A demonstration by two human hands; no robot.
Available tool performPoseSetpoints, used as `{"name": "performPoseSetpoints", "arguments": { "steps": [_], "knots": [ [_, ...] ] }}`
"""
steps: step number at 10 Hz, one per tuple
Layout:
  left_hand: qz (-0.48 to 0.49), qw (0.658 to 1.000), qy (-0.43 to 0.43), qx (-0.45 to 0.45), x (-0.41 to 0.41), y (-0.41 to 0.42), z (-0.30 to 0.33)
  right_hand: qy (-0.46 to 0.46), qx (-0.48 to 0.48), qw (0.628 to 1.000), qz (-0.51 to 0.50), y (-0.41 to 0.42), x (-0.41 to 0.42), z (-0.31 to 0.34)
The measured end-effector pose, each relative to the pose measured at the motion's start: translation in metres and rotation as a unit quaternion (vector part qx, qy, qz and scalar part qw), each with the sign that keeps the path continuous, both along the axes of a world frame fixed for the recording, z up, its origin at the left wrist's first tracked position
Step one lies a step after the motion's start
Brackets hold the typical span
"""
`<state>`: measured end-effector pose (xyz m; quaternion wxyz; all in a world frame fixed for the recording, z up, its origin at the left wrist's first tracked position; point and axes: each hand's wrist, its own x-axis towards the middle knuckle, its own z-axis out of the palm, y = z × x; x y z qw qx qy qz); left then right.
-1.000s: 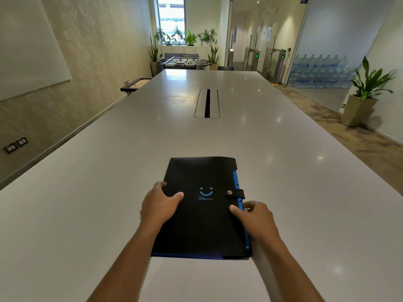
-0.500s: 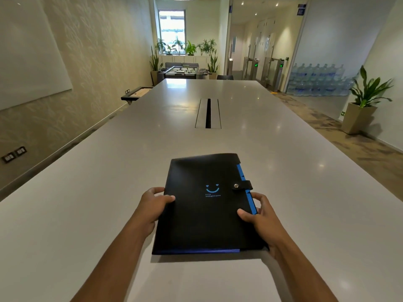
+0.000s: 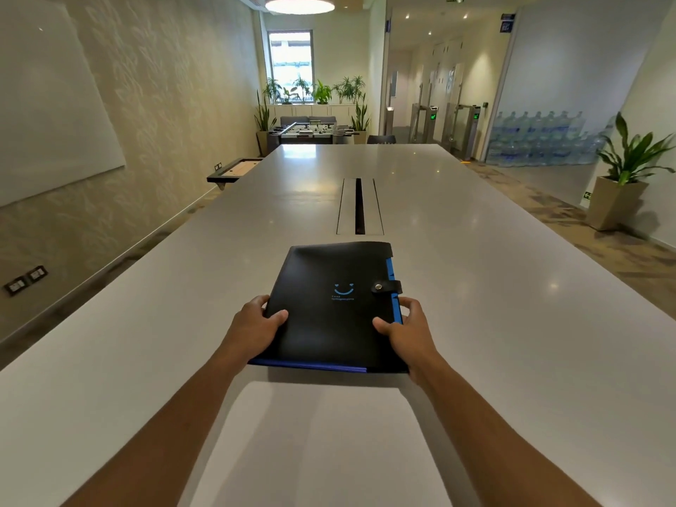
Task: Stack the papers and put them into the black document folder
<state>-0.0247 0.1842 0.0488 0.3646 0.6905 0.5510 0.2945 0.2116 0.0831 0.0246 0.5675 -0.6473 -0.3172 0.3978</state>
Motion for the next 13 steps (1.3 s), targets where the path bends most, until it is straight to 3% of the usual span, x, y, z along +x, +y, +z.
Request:
{"name": "performPoseSetpoints", "arguments": {
  "steps": [3, 6, 9, 10, 12, 13],
  "knots": [
    [-0.003, 0.993, 0.091, 0.07, 0.004, 0.101, -0.027, -0.181, -0.016, 0.983, -0.011, 0.106, -0.006, -0.028],
    [-0.001, 0.976, 0.183, 0.115, 0.009, 0.181, -0.047, -0.378, -0.08, 0.922, 0.0, 0.178, 0.0, -0.037],
    [0.041, 0.93, 0.346, 0.12, 0.018, 0.198, -0.051, -0.515, -0.126, 0.848, 0.001, 0.193, -0.002, -0.031],
    [0.058, 0.89, 0.417, 0.173, 0.018, 0.189, -0.053, -0.525, -0.129, 0.841, 0.006, 0.186, -0.007, -0.031],
    [0.093, 0.92, 0.317, 0.212, 0.011, 0.171, -0.053, -0.427, -0.074, 0.9, -0.046, 0.164, -0.001, -0.023],
    [0.09, 0.932, 0.264, 0.232, 0.019, 0.152, -0.047, -0.46, -0.059, 0.883, -0.064, 0.141, 0.01, -0.021]
  ]
}}
